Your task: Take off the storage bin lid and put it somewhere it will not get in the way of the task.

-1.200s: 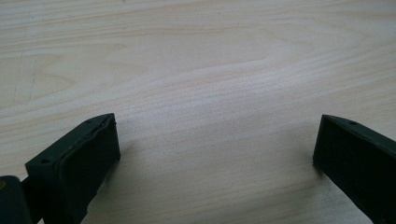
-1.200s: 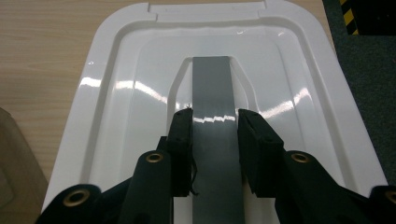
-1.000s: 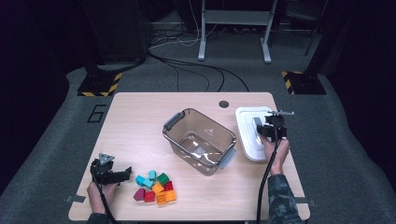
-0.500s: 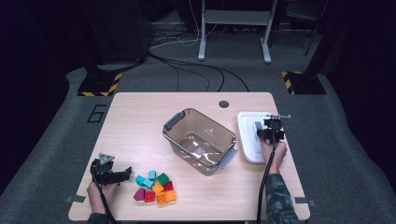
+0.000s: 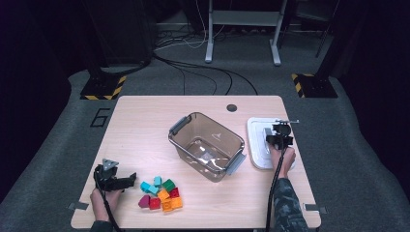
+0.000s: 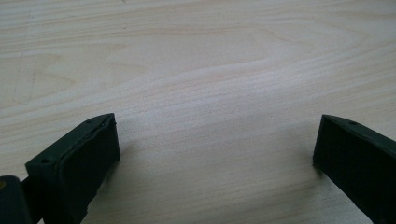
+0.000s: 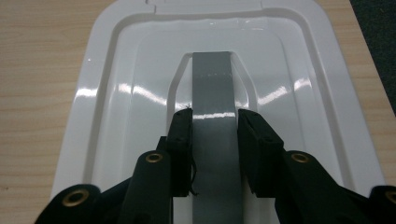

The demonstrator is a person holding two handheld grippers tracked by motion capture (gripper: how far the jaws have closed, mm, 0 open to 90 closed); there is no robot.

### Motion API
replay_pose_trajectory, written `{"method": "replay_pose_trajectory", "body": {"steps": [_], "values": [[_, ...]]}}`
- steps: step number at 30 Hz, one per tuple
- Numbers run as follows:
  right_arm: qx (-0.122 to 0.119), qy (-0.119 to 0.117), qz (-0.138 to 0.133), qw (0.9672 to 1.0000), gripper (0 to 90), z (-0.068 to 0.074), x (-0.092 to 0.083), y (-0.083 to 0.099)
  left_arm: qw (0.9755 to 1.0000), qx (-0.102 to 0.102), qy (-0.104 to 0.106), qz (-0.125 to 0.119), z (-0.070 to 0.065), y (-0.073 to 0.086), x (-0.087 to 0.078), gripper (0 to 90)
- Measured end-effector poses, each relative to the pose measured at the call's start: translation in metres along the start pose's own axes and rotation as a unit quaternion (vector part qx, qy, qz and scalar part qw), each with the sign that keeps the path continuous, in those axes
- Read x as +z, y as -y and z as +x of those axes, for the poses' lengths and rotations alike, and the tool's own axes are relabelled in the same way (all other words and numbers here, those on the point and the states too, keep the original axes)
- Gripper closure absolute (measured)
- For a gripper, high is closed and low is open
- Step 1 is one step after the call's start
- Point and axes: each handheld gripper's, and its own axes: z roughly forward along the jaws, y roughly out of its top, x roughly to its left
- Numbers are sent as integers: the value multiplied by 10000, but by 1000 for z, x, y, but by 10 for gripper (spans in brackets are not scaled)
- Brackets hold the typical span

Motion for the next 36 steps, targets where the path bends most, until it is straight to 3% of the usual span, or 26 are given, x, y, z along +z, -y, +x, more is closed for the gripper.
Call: {"method": "replay_pose_trajectory", "body": {"steps": [7, 9, 10, 11, 13, 14, 15, 16, 17, 20, 22, 23, 26, 27, 36], "values": [[16, 3, -19, 10000, 657, 0, 7, 0, 10000, 3, -7, 2, 0, 0, 0, 3], [30, -41, -23, 10000, 537, -2, 7, 1, 10000, 5, -6, 3, 0, 0, 0, 3], [30, -41, -23, 10000, 537, -2, 7, 1, 10000, 5, -6, 3, 0, 0, 0, 3], [-2, -40, -6, 10000, 420, -2, 5, 1, 10000, 2, 0, 3, 0, 0, 0, 3], [-59, -107, -29, 9999, 310, -2, 2, 1, 10000, 2, 0, 2, 0, 0, 0, 3], [-59, -107, -29, 9999, 310, -2, 2, 1, 10000, 3, -6, 1, 0, 0, 0, 3], [-121, -242, -24, 9996, 218, -2, 0, 3, 10000, 5, -3, 1, 0, 0, 0, 3], [-121, -242, -24, 9996, 218, -2, 0, 3, 10000, 5, -3, 1, 0, 0, 0, 3], [-351, -238, -69, 9991, 131, 0, -2, 6, 10000, 6, 1, 4, 0, 0, 0, 3], [-553, -381, -98, 9977, 39, 1, -7, 10, 10000, 5, 1, 5, 0, 0, 0, 3], [-596, -440, -121, 9972, 26, 1, -10, 11, 10000, 7, 0, 3, 0, 0, 0, 3], [-786, -487, -197, 9955, 0, 2, -16, 15, 10000, 8, 0, 4, 0, 0, 0, 3], [-860, -587, -247, 9943, 0, 4, -23, 19, 10000, 4, 2, 5, 0, 0, 0, 3], [-999, -619, -334, 9925, 0, 5, -31, 24, 10000, 7, 2, 6, 0, 0, 0, 3], [-1378, -918, -613, 9843, 0, 16, -64, 53, 10000, 9, 0, 4, 0, 0, 0, 3]]}}
